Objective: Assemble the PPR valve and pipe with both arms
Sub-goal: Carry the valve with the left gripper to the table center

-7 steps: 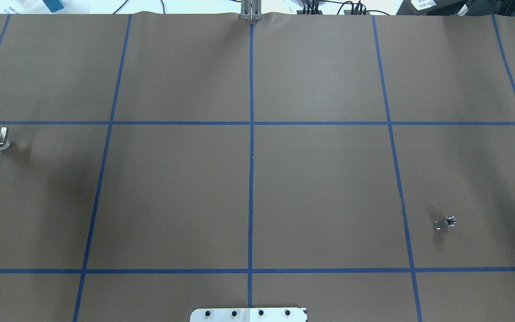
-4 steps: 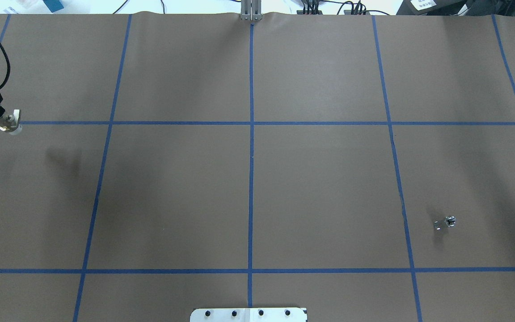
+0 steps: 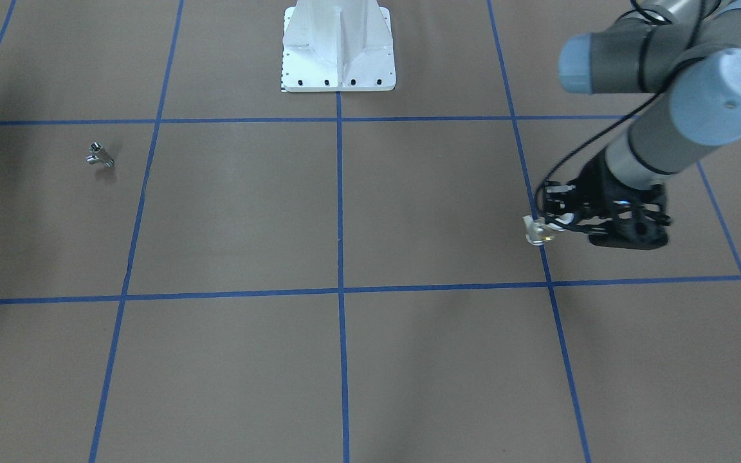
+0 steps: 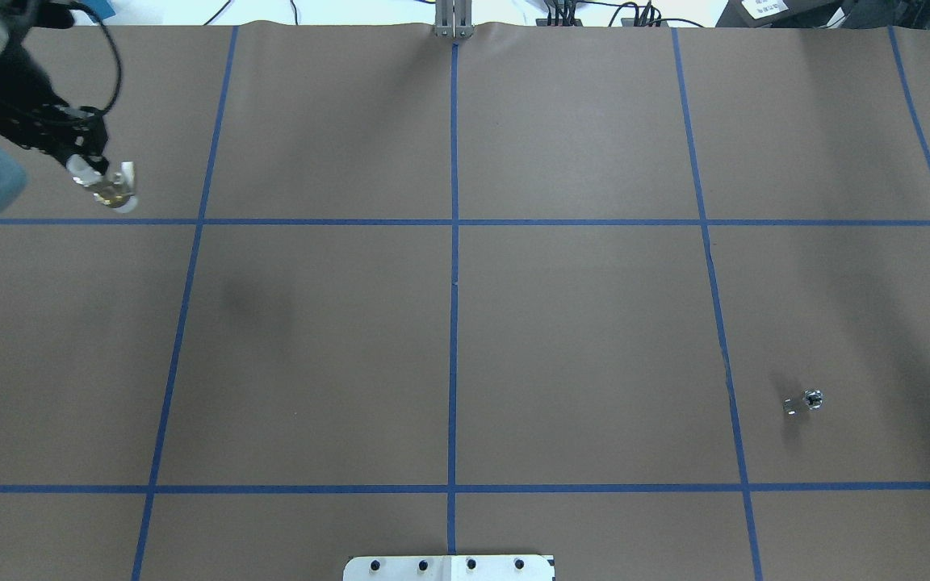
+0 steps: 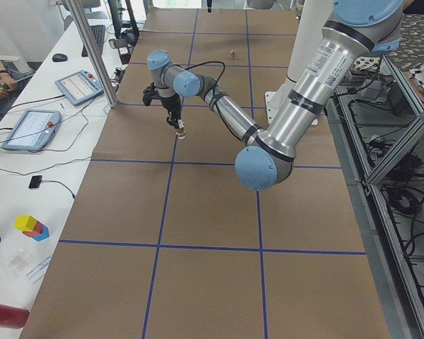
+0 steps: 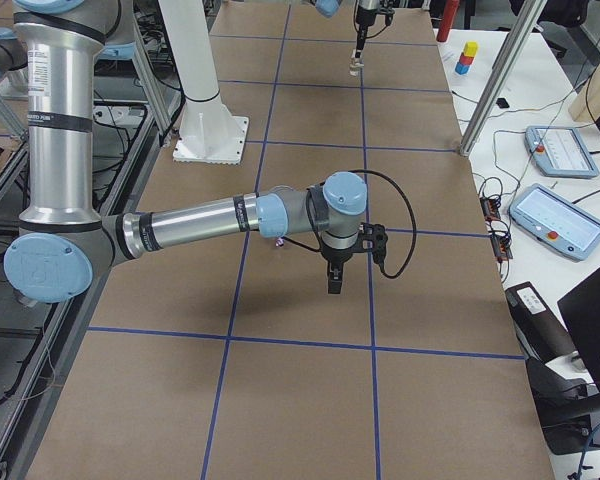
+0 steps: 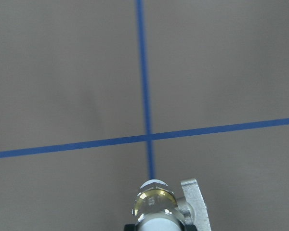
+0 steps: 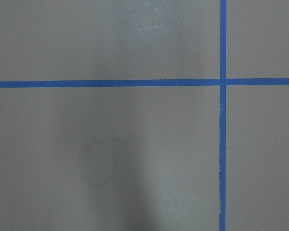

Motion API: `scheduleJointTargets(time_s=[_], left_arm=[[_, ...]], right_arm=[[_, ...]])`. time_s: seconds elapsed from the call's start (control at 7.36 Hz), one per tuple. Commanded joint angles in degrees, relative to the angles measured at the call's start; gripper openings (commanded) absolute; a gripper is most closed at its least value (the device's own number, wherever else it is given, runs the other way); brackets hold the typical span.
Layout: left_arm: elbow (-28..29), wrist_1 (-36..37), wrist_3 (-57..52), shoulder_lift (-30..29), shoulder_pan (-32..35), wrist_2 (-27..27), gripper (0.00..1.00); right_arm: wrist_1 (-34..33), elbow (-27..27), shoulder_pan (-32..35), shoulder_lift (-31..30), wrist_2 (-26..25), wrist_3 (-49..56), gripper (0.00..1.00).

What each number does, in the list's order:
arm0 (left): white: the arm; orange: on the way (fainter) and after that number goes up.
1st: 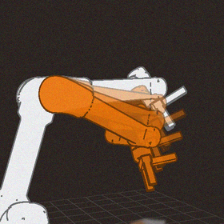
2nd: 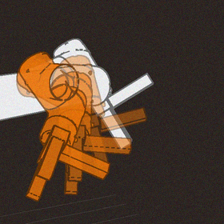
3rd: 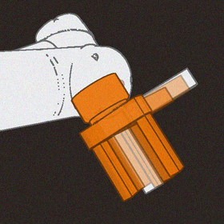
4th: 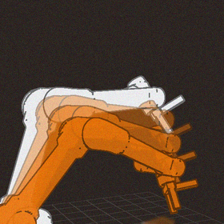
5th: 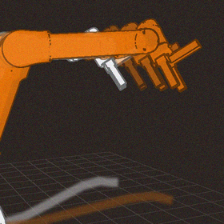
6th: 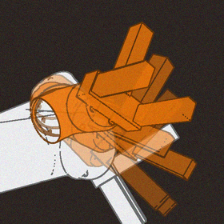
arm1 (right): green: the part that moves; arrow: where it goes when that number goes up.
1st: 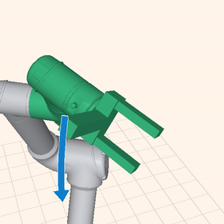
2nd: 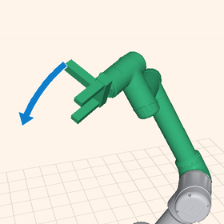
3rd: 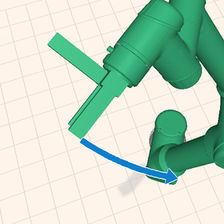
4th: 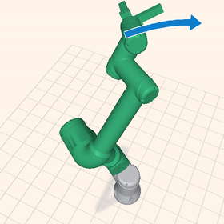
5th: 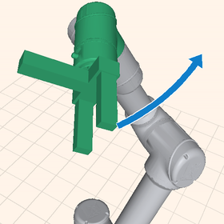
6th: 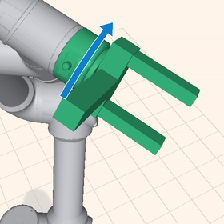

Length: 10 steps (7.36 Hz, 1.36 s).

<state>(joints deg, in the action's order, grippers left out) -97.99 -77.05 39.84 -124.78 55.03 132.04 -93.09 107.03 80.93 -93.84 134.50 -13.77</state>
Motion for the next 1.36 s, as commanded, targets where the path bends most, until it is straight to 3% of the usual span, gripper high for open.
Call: scheduleJointTargets(time_s=[0.0,0.14,0.54,1.22], left_arm=[[7.4,-0.3,13.5,-13.6,-9.1,-5.3,0.0],[13.5,-1.5,17.3,-19.0,-11.9,-8.2,0.0],[22.6,-11.1,20.5,-21.2,-13.5,-8.4,0.0],[26.4,-11.2,20.5,-23.9,-14.5,-8.3,0.0]], right_arm=[[0.0,-0.1,-0.1,0.1,0.2,0.0,1.0],[0.9,0.0,0.0,0.1,0.2,-0.1,1.0],[1.9,-0.2,-0.1,0.0,0.4,0.0,1.0],[1.9,0.2,0.0,-0.4,0.4,-0.1,1.0]])
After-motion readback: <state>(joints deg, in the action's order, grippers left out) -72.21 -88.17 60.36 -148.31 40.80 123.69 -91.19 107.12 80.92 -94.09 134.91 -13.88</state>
